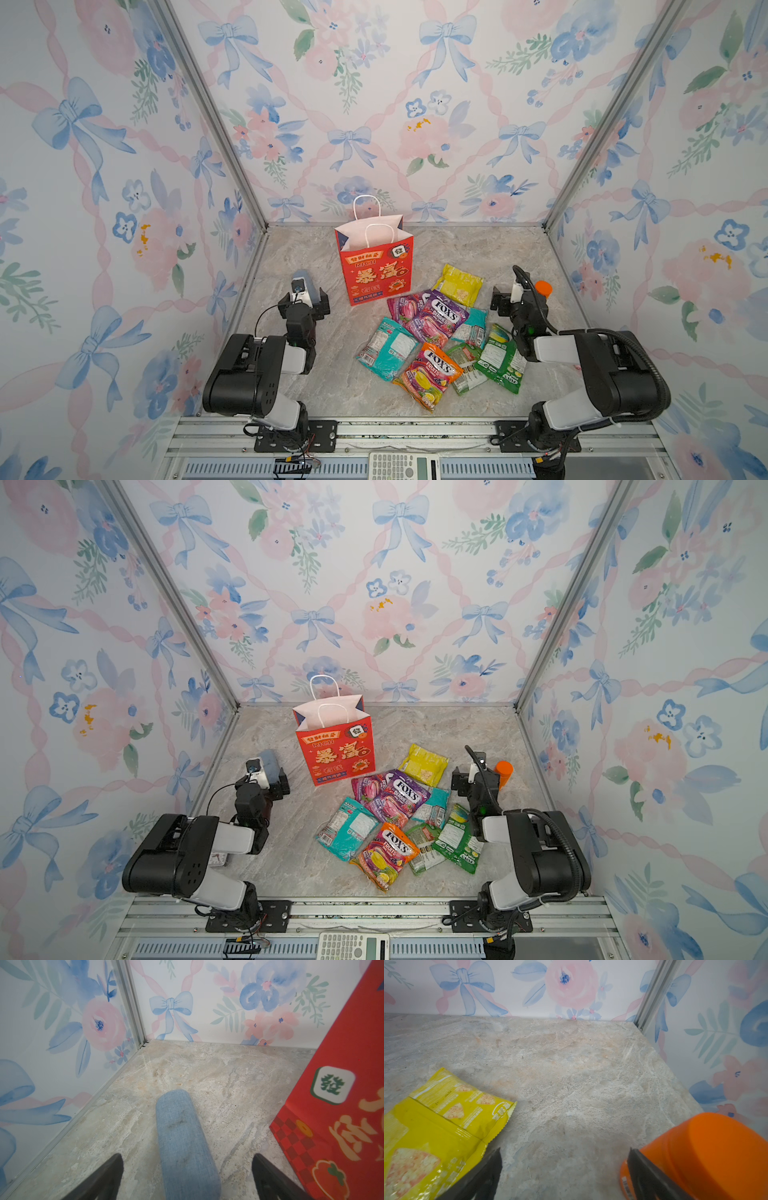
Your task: Place the snacks into the paper bag
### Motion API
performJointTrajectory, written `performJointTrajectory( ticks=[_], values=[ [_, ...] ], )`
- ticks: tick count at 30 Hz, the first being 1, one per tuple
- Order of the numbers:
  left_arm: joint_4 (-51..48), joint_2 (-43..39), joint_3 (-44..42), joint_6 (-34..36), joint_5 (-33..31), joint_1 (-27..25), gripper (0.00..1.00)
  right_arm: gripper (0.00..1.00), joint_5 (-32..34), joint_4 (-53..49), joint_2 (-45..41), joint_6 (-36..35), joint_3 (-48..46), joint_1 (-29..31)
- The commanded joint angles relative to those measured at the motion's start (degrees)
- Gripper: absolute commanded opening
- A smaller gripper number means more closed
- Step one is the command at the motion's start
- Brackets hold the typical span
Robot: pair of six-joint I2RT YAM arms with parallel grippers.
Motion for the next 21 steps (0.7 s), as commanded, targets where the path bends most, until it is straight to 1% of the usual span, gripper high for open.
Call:
performJointTrajectory(
  ticks=[1,2,4,5,6,7,8,9,10,12,13,15,17,21],
  values=[
    [-14.94,-7.2,5.2,-1.61,-1.49,-0.52,0.98,0.96,9.87,-21.24,-7.21,5.02,10.76,1.07],
    [-16.81,-9.27,5.52,-2.72,-1.33,-0.52,0.98,0.97,10.89,-27.27,-8.18,9.16,14.05,1.09],
    [-19.55,-14.75,5.04,-5.39,0.0,-0.6,0.98,0.97,8.81,-36.32,-9.56,18.97,20.12,0.95],
    [-20.45,-17.32,4.75,-7.94,0.4,-0.6,0.98,0.97,9.78,-39.27,-9.48,24.2,22.03,0.91],
    [-22.95,-20.54,4.92,-11.89,1.06,-0.48,0.98,0.97,8.05,-42.79,-9.13,27.25,23.95,0.07],
    [-27.19,-23.13,6.02,-13.75,2.89,-0.14,0.98,0.97,2.7,-43.67,-8.7,27.31,24.89,-1.49],
    [-31.21,-25.5,7.73,-13.58,5.06,0.21,0.98,0.97,-4.54,-42.19,-8.01,28.12,24.57,-3.58],
    [-35.09,-27.22,9.58,-12.95,6.68,0.4,0.98,0.96,-9.34,-39.73,-7.56,29.53,23.52,-5.05],
    [-38.25,-28.57,11.45,-12.19,7.16,0.54,0.98,0.96,-10.85,-37.21,-7.64,31.61,22.21,-5.85],
    [-42.28,-30.26,14.44,-11.81,5.81,0.92,0.98,0.96,-8.21,-39.51,-8.1,33.88,22.81,-5.3],
    [-44.48,-30.59,16.82,-11.35,5.68,1.15,0.97,0.96,-5.6,-43.47,-8.15,34.12,24.53,-4.46],
    [-49.1,-29.81,22.06,-10.46,6.34,1.93,0.94,0.96,-1.59,-50.43,-7.8,33.08,28.47,-2.89],
    [-54.93,-26.95,29.46,-9.43,8.23,2.46,0.93,0.97,-0.27,-55.31,-7.44,31.38,31.93,-1.15],
    [-67.65,-17.7,44.79,-5.47,14.65,2.65,0.89,0.97,2.73,-62.72,-6.97,28.09,37.46,2.95]
  ],
)
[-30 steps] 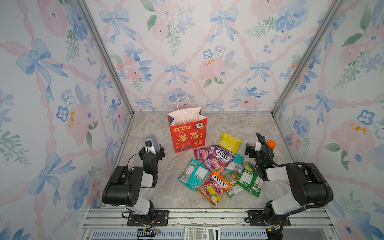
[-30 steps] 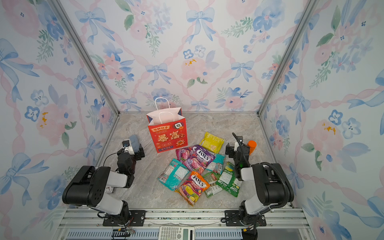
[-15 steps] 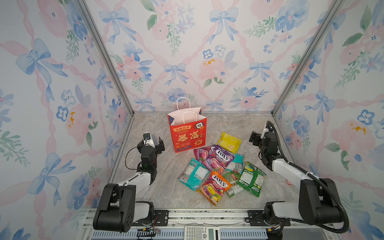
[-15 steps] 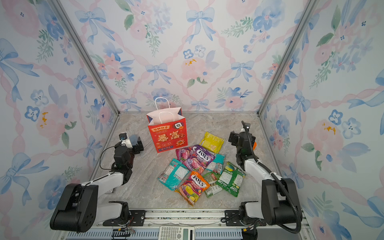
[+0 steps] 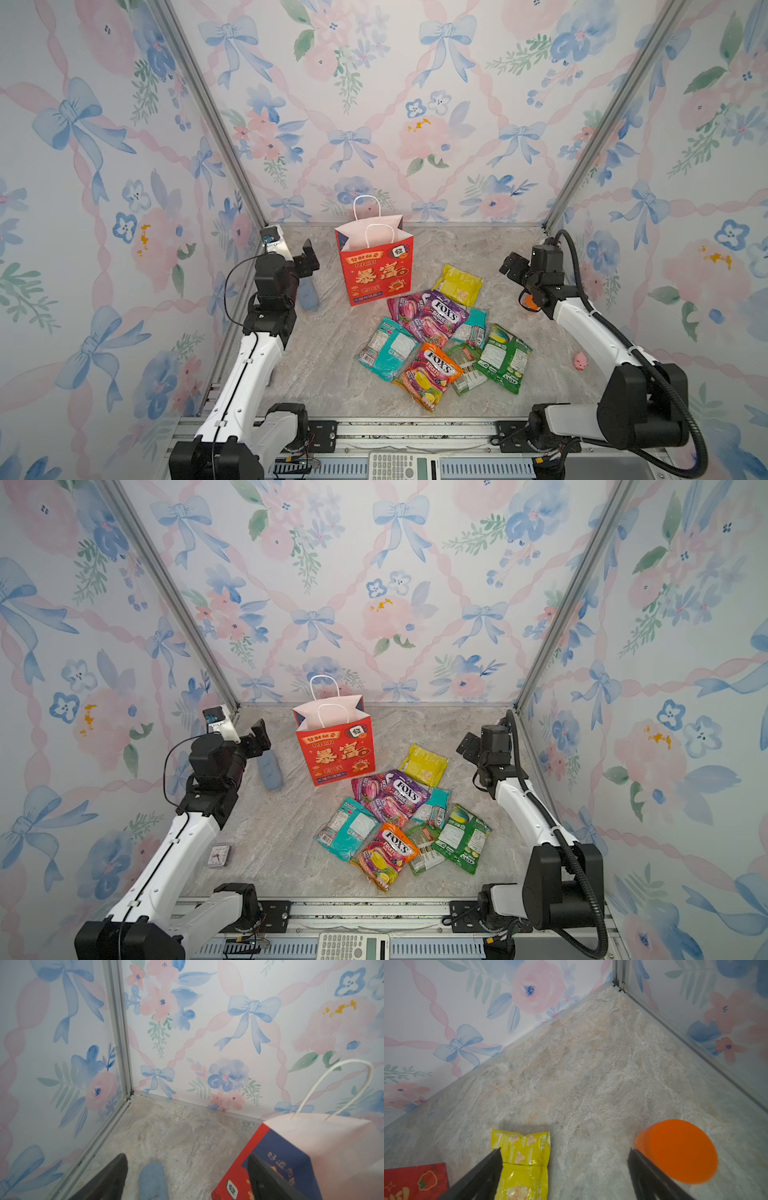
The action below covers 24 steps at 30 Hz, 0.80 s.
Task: Place the snacks into the paper bag
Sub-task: 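Raise the left gripper to the paper bag while the right moves over snacks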
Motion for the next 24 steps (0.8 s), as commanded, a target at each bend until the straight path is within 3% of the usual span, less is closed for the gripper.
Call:
performJointTrajectory(
  ticks=[1,9,14,20,24],
  values=[
    [-15.46,5.9,10.23,3.98,7.19,0.22,0.88,0.97,3.88,-9.77,-0.08,-2.19,4.81,3.09],
    [-28.0,17.96,29.61,13.05,20.3,0.32,0.73,0.97,0.04,-13.06,-0.11,-5.06,9.24,5.94],
    [-34.52,25.82,38.9,14.12,28.61,1.1,0.6,0.97,-2.54,-15.0,1.01,-6.92,12.04,7.23],
    [-35.86,30.16,43.94,15.84,35.75,1.1,0.57,0.97,-4.34,-16.2,1.76,-7.44,13.4,7.83],
    [-38.13,33.25,47.0,18.52,36.58,1.1,0.56,0.97,-5.6,-16.53,2.19,-7.77,14.14,7.82]
  ],
)
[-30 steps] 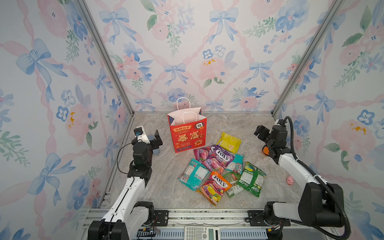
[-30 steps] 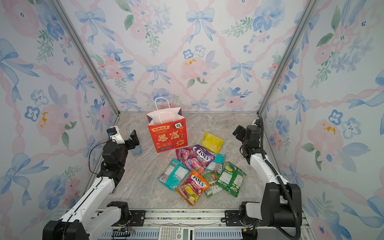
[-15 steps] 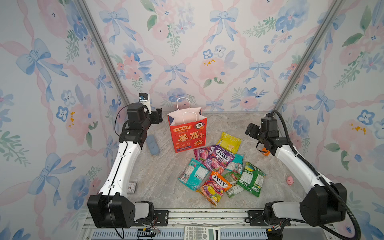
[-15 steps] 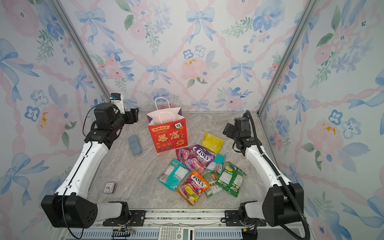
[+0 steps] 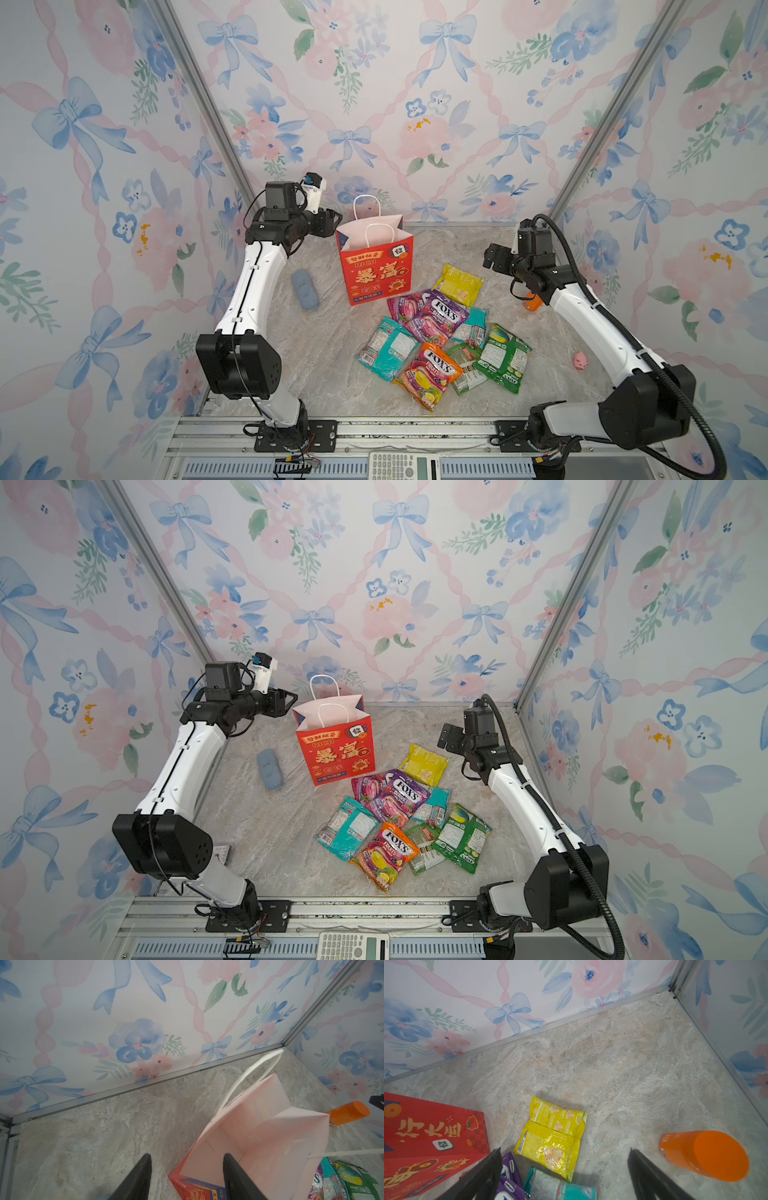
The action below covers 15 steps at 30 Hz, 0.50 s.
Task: Place the snacks into the paper bag
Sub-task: 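Raise the left gripper to the paper bag while the right moves over snacks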
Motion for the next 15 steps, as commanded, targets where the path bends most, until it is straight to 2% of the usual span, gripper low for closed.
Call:
performJointTrajectory(
  ticks=[1,5,11,15],
  values=[
    [-2.9,2.04,2.95,3.85,3.36,0.31,0.56,0.97,-2.01,-2.51,1.08,-1.19,2.35,0.59],
    [-2.9,4.36,4.71,6.19,0.63,0.31,0.53,0.97,-3.26,-3.19,1.65,-1.45,3.31,0.68],
    [-2.91,7.36,7.59,9.08,2.48,-0.44,0.51,0.97,-4.24,-4.03,2.45,-1.67,3.88,0.82],
    [-3.0,9.2,8.87,10.0,4.9,-0.83,0.45,0.97,-4.52,-4.27,2.88,-1.54,4.03,0.8]
  ],
)
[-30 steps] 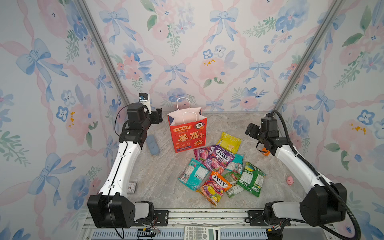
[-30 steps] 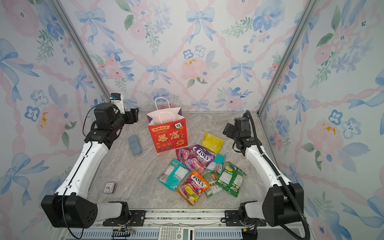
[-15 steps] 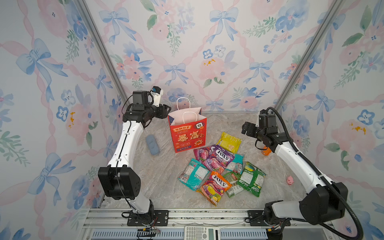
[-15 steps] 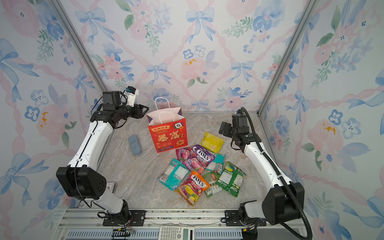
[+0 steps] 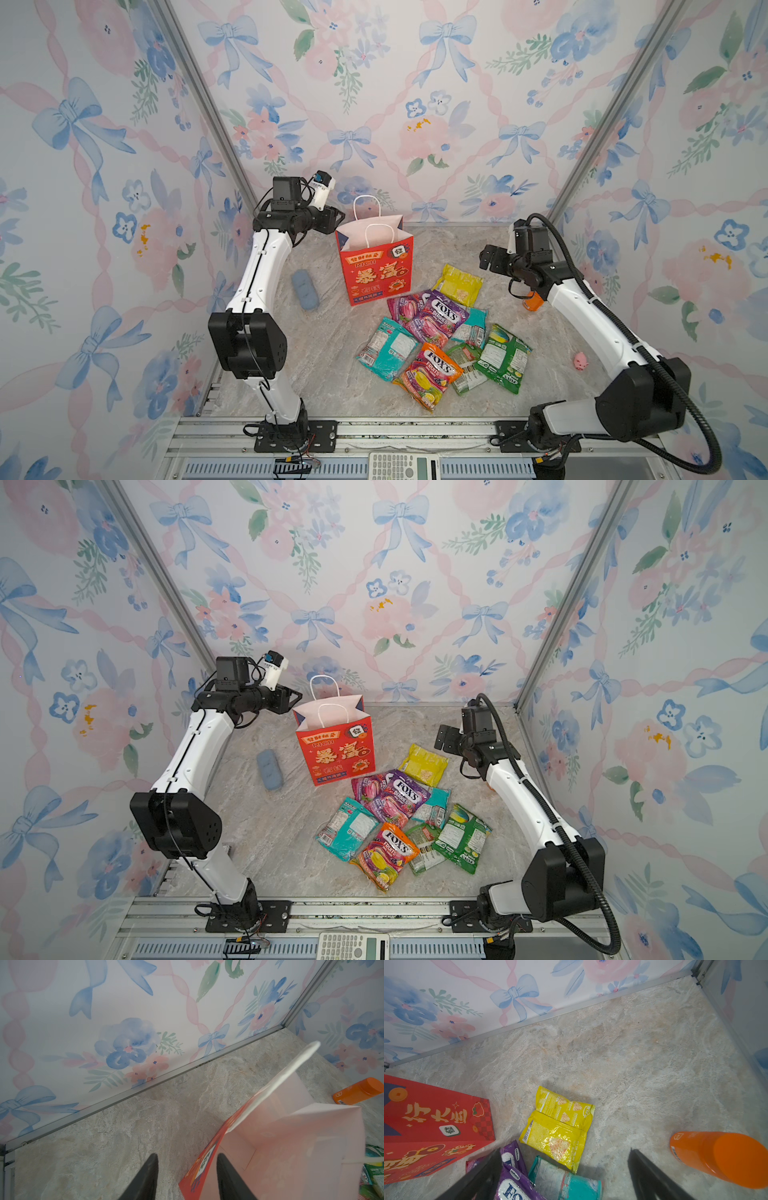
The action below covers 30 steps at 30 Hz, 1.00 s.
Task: Place the snacks into the paper bag
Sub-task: 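Raise the left gripper to the paper bag while the right moves over snacks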
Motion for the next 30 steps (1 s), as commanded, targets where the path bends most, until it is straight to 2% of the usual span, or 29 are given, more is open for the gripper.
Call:
performJointTrajectory(
  ticks=[1,7,16,30],
  values=[
    [-0.73,1.65,2.29,2.38,3.3,-0.62,0.44,0.97,-1.06,-1.89,0.91,-0.62,2.09,0.78],
    [-3.05,4.21,4.72,3.84,4.5,-1.44,0.42,0.97,-1.84,-2.59,1.76,-0.71,3.12,0.78],
    [-5.93,6.72,7.05,6.19,2.16,-2.61,0.45,0.97,-2.55,-3.18,2.59,-0.9,4.29,0.78],
    [-6.92,8.9,8.37,7.69,0.79,-4.08,0.43,0.97,-2.59,-3.73,2.94,-0.85,4.82,0.77]
  ],
)
